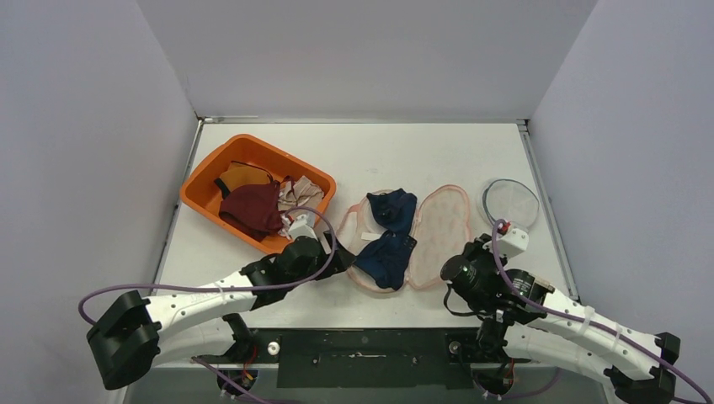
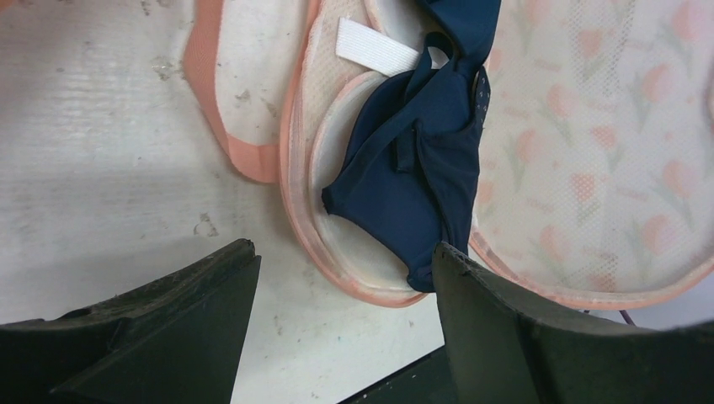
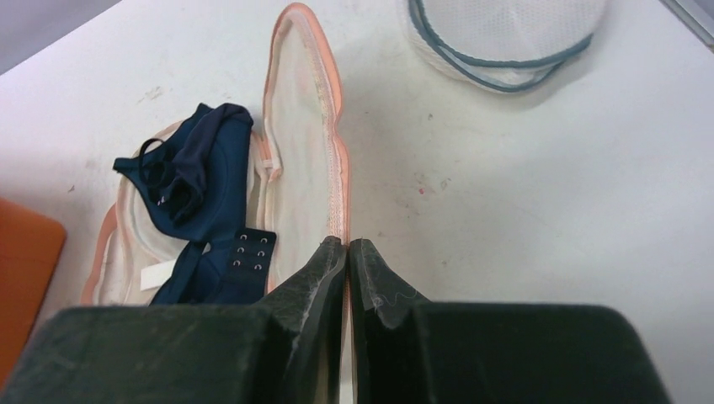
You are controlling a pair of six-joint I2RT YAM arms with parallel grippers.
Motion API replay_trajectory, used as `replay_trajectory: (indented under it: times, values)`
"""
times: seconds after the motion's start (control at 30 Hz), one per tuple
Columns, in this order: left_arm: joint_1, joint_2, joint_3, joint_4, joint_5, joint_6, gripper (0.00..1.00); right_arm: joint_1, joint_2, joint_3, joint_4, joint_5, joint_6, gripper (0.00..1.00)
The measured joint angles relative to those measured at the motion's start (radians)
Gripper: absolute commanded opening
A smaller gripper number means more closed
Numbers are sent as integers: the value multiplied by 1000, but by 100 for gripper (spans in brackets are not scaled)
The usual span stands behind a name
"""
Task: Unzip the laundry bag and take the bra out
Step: Open the laundry bag at the center of the board.
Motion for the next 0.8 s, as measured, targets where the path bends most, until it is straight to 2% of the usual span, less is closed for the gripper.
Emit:
replay_trajectory:
  times: [0.2, 0.27, 0.33, 0.4, 0.43, 0.5, 0.7, 0.8]
  values:
    - [27, 95, 23, 69, 59, 1, 73, 0, -13, -55, -110, 59, 229, 5]
    - [32, 109, 24, 83, 72, 2, 73, 0, -33, -69, -127, 71, 272, 10]
    - [34, 122, 26, 95, 82, 4, 73, 0, -47, -76, -139, 80, 312, 26]
    - [37, 135, 31, 101, 92, 6, 73, 0, -47, -76, -158, 89, 355, 58]
    - [37, 141, 32, 105, 95, 8, 73, 0, -47, -76, -167, 93, 375, 71]
    - [39, 154, 35, 113, 102, 9, 73, 0, -45, -76, -194, 101, 410, 81]
    - [43, 170, 35, 115, 122, 13, 73, 0, -33, -37, -293, 107, 457, 84]
    - [47, 168, 37, 114, 125, 18, 73, -1, -26, 28, -227, 105, 315, 83]
